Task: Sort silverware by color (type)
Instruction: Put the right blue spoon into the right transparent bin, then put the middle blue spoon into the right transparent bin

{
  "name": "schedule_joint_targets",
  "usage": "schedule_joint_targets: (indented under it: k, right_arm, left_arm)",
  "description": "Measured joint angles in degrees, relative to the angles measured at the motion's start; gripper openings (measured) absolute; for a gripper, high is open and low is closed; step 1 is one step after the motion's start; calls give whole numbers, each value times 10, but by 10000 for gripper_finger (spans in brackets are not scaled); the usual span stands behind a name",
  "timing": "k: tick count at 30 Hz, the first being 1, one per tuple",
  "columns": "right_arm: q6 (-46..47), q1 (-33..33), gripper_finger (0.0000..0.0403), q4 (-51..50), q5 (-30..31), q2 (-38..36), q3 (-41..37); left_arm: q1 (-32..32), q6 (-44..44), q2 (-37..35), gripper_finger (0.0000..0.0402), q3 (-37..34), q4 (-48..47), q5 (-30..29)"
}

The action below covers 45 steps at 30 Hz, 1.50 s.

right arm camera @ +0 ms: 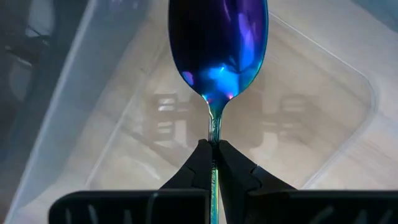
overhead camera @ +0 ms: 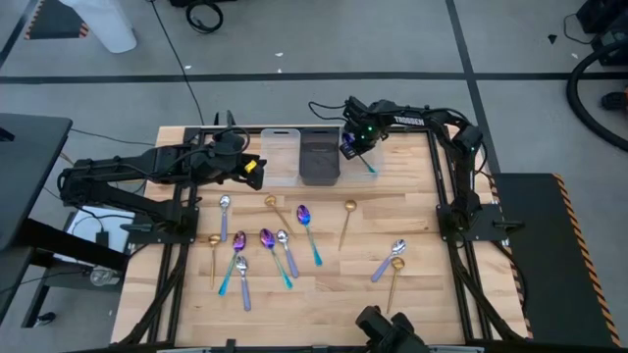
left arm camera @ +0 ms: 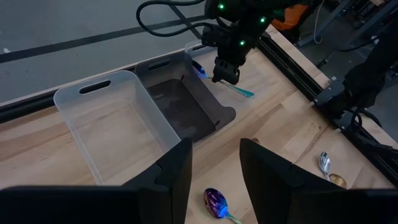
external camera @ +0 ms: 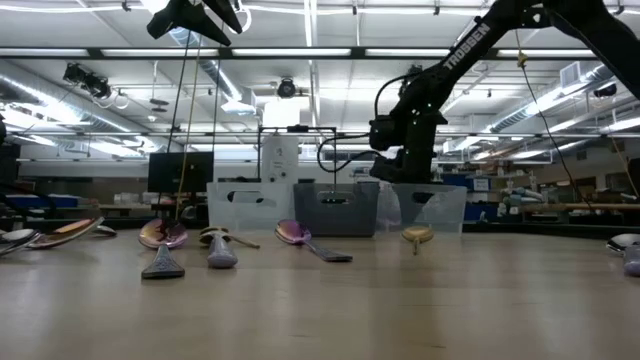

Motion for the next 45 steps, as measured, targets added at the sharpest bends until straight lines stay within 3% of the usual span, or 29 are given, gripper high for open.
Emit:
schedule_joint_targets:
  k: [5,14,21,35,45]
  right_arm:
    - [4,1,27,1,9,3,1]
    - [10,0,106,-23,2,5,9]
    - [6,2,143,-80,0,6,67]
    - [4,53,152,-178,4,5,212]
    - [20,116,151,-202,5,5,233]
  left_arm:
    - [0,0,0,141,0,0,0]
    - [0,1,0,141,0,-23,0]
    - [0,0,0,141,0,-31,0]
    - [-5,9,0,141,0,-32,0]
    - [-45,-27,0,141,0,-33,0]
